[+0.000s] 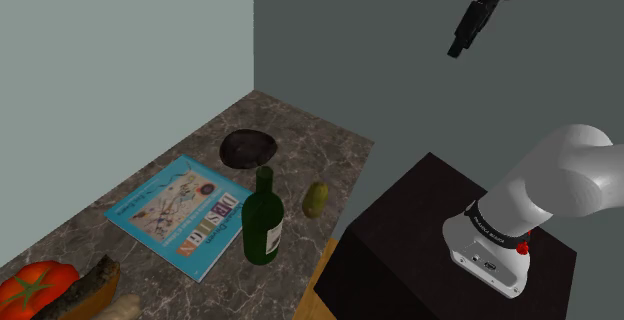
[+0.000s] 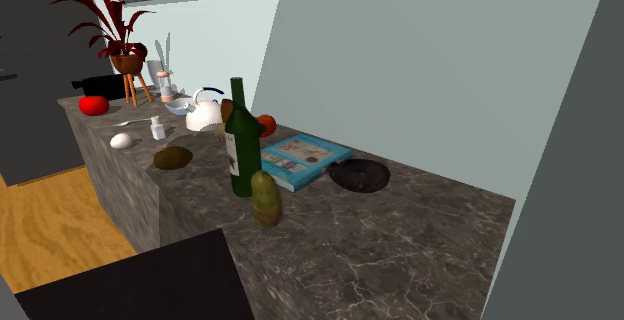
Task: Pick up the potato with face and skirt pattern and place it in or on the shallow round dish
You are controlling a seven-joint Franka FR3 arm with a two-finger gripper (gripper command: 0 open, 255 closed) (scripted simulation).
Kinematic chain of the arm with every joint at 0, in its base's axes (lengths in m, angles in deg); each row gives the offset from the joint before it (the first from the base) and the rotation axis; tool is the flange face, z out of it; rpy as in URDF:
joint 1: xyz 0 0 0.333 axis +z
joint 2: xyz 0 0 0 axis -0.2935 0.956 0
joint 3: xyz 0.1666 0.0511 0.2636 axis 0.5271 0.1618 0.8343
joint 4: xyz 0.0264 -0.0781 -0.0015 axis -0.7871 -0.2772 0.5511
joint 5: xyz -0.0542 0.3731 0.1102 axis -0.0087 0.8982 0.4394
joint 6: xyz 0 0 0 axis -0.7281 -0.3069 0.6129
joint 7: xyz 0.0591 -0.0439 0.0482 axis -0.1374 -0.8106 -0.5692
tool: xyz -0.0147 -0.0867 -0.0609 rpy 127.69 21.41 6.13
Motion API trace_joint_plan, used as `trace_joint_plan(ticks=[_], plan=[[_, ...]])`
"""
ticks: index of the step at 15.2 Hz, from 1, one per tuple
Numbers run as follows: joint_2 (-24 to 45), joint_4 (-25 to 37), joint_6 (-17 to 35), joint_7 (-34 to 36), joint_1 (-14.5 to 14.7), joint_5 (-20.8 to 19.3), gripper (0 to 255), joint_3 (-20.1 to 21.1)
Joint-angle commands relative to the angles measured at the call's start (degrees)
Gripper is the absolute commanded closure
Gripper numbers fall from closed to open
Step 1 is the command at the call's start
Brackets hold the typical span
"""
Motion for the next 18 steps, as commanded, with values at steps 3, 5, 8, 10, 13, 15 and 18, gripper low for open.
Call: trace_joint_plan(ticks=[3, 5, 8, 10, 13, 15, 18], plan=[[-1.7, -4.1, 3.4, 2.0, 0.6, 1.3, 0, 1.8], [-3.0, -7.9, 7.0, 4.0, 1.4, 2.6, 0, 3.7], [-4.2, -13.0, 12.5, 7.0, 2.7, 4.8, 0, 6.9], [-4.5, -16.1, 16.4, 9.0, 3.7, 6.3, 0, 9.1], [-3.9, -20.2, 22.7, 12.2, 5.3, 8.6, 0, 12.7], [-2.7, -22.4, 27.1, 14.4, 6.5, 10.2, 0, 15.3], [0.2, -25.0, 34.3, 17.8, 8.0, 12.4, 0, 19.5]])
